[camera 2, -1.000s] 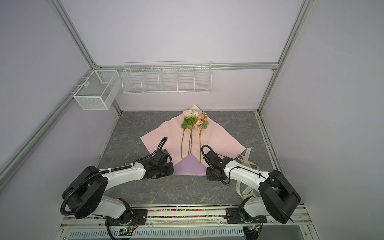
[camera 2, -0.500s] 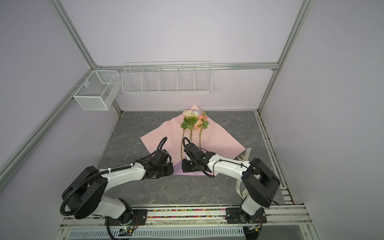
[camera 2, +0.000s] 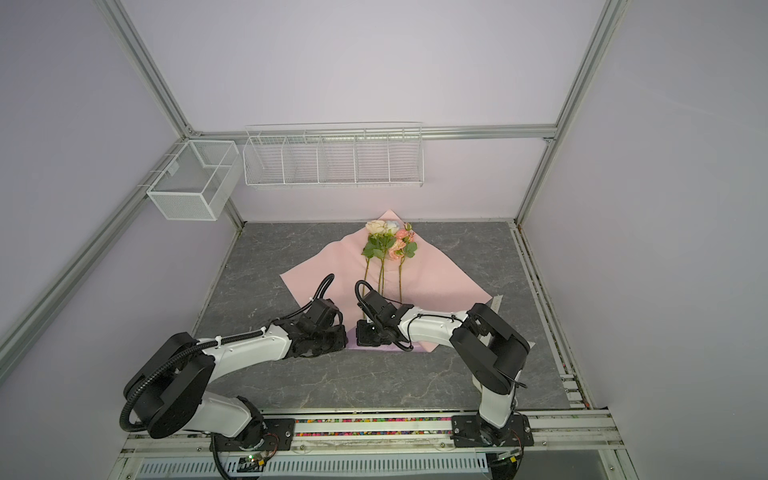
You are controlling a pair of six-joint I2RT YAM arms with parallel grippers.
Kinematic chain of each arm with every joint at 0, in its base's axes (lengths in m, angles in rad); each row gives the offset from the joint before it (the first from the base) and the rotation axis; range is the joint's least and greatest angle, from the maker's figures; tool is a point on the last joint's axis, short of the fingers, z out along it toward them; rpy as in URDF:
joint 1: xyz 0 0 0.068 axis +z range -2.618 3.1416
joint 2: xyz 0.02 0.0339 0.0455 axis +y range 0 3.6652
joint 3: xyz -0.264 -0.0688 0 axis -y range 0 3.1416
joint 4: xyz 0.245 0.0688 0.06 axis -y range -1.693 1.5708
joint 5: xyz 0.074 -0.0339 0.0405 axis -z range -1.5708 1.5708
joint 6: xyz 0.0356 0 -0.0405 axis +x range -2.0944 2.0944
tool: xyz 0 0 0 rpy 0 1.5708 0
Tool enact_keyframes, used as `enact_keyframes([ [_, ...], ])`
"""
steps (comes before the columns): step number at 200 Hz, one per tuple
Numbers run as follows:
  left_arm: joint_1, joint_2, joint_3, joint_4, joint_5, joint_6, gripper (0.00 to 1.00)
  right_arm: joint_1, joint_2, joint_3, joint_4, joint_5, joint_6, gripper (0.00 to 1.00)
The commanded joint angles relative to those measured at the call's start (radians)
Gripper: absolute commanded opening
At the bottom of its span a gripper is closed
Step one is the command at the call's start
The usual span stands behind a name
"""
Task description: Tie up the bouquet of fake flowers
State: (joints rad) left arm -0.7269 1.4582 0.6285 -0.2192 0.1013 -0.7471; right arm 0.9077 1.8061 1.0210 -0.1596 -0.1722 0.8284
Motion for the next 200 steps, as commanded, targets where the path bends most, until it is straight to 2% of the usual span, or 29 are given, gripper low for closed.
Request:
enact_keyframes([
  [1,0.009,-0.008,-0.022,-0.076,-0.030,0.004,0.14,-0.002,0.032,-0.003,-0.018,0.022,0.026,0.10],
  [64,0.041,-0.096,-0.009,-0.123,-0.007,0.016,0.17,-0.002,0.062,-0.033,-0.057,0.053,0.048,0.08],
  [93,0.083,-0.200,-0.004,-0.183,-0.024,0.000,0.30,-0.001,0.062,-0.038,-0.055,0.050,0.051,0.08],
  [135,0.220,-0.314,-0.013,-0.227,0.032,0.051,0.54,-0.001,0.058,-0.027,-0.063,0.047,0.048,0.08],
  [154,0.328,-0.318,-0.037,-0.203,0.122,0.053,0.61,-0.001,0.057,-0.025,-0.064,0.045,0.046,0.08],
  [173,0.445,-0.296,-0.057,-0.157,0.235,0.053,0.63,-0.001,0.055,-0.021,-0.066,0.040,0.044,0.08],
  [200,0.544,-0.248,-0.048,-0.120,0.302,0.068,0.63,-0.001,0.052,-0.020,-0.068,0.037,0.035,0.08],
])
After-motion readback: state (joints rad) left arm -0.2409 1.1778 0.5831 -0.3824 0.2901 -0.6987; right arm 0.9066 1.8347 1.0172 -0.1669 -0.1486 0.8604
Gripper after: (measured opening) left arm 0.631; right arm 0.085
